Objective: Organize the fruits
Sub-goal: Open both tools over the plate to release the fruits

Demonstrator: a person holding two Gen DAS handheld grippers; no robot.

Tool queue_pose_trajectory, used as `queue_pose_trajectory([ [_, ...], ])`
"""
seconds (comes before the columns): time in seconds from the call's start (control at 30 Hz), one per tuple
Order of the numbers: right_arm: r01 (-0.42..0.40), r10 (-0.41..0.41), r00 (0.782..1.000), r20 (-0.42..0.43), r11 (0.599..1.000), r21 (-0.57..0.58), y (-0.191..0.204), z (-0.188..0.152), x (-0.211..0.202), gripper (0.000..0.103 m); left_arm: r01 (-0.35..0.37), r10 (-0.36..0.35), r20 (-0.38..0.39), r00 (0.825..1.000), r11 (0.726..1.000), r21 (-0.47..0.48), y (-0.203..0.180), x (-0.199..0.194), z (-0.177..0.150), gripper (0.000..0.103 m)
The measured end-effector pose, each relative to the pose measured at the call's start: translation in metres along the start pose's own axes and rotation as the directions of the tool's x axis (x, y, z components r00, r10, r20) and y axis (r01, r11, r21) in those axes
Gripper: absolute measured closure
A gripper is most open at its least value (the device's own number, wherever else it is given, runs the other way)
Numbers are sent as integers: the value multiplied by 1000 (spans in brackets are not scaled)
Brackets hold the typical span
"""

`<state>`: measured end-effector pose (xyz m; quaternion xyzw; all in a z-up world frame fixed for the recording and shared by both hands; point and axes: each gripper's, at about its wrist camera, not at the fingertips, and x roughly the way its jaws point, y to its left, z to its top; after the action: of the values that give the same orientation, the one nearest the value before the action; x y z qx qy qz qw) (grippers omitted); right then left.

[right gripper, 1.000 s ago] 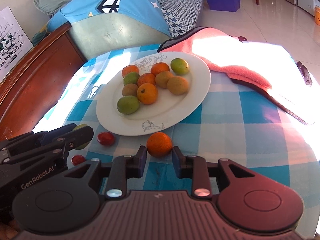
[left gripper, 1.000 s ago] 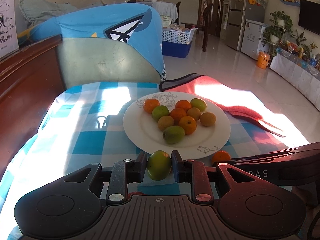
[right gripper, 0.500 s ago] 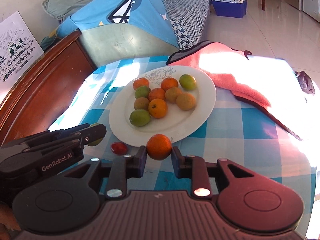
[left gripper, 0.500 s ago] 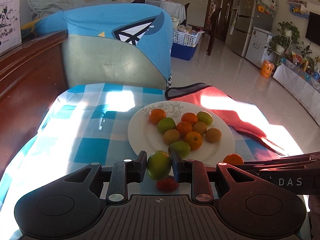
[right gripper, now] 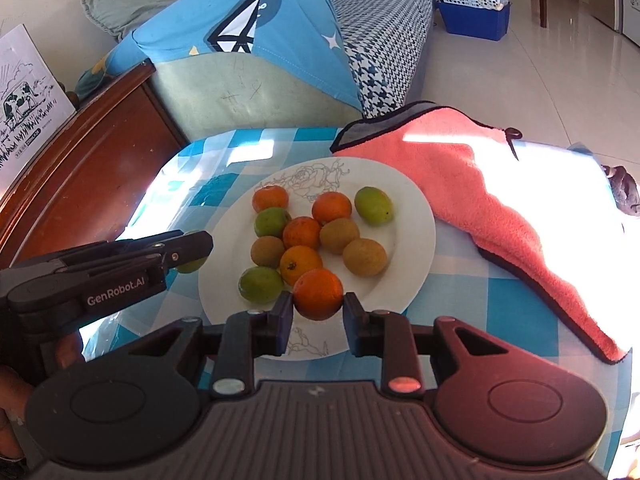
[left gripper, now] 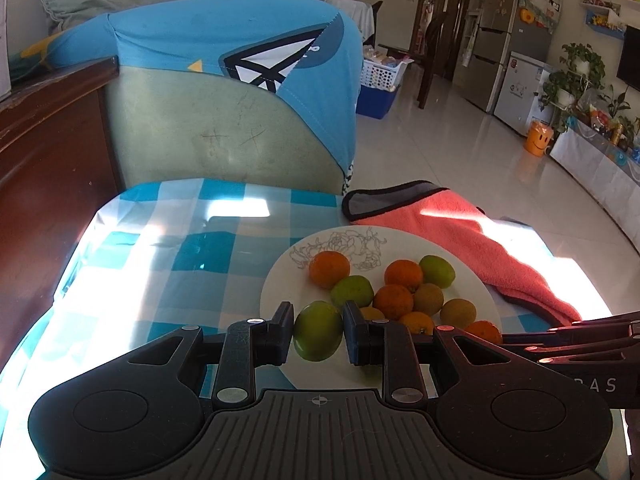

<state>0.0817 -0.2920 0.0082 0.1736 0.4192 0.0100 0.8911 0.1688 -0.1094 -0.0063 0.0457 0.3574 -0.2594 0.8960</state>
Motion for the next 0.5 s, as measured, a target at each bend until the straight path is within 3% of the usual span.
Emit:
queue_pose_trajectory([
  [0.37,16,-17,1000,7,999,48,-6,9,12,73,-18,18,2,1000,1000,21,-5,20,9,76],
  [0.47,12,-13,1000,28,998,60,-7,12,7,71,-32,32,4,999,999,17,-7,16,11,63],
  [0.5,8,-10,999,33,998,62,-6,13,5,64,-47,47,7,999,999,18,-8,14,11,52],
])
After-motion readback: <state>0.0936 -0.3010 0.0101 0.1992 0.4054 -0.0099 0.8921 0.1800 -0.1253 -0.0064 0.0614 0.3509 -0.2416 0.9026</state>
